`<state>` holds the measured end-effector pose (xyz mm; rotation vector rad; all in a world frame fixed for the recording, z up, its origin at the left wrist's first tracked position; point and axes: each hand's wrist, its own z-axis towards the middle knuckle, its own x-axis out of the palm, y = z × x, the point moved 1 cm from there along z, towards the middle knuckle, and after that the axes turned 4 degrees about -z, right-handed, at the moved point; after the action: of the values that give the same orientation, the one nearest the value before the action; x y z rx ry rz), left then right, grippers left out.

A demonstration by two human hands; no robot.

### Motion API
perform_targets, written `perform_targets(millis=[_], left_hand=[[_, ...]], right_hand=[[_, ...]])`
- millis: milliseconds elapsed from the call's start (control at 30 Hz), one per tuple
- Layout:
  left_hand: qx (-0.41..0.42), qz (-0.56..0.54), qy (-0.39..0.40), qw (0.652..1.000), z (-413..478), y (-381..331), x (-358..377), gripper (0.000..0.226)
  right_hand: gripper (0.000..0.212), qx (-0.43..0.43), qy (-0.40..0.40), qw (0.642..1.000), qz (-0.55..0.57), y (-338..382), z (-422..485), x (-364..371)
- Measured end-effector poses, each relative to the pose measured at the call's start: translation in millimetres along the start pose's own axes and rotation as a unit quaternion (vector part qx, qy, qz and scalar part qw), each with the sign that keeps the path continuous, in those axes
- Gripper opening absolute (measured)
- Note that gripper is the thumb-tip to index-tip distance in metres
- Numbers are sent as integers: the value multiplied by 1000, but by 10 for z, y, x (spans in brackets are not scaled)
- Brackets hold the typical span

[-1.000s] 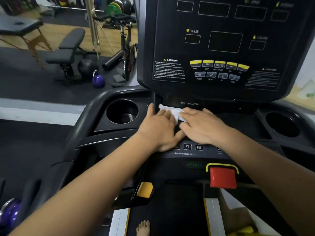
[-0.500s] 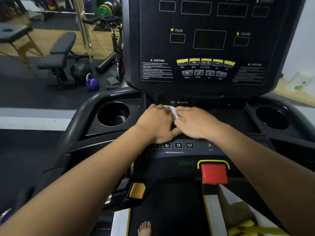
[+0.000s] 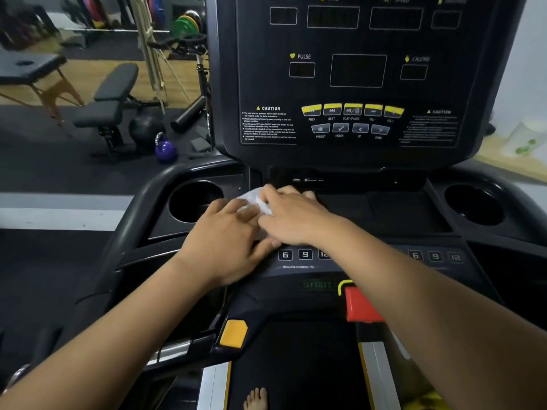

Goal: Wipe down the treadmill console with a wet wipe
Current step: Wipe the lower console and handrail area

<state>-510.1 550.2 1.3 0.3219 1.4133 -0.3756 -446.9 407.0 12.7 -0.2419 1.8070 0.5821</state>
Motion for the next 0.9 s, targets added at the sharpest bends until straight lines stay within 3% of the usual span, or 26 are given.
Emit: perform_targets(millis=[67, 167, 267, 367, 500, 767, 900], left_hand=[[-18, -24, 9, 999, -59, -31, -20, 73], [-86, -48, 80, 992, -3, 65, 47, 97], [-111, -82, 84, 987, 108, 162, 118, 101], [-107, -136, 83, 981, 9, 112, 107, 87], [-89, -110, 89, 986, -181, -18, 57, 76], [-65, -46, 88, 993, 42, -92, 1, 90], [-59, -84, 92, 990, -280, -204, -6, 88]], right_hand=[[21, -22, -2, 999, -26, 0, -52, 27], [48, -42, 29, 998, -48, -81, -74, 47], [62, -41, 41, 996, -69, -100, -12, 18], [59, -73, 52, 993, -73, -87, -117, 2], [49, -130, 53, 986, -93, -155, -388, 21], [41, -107, 40, 989, -90, -169, -219, -7], [43, -131, 51, 989, -43, -211, -451, -1]])
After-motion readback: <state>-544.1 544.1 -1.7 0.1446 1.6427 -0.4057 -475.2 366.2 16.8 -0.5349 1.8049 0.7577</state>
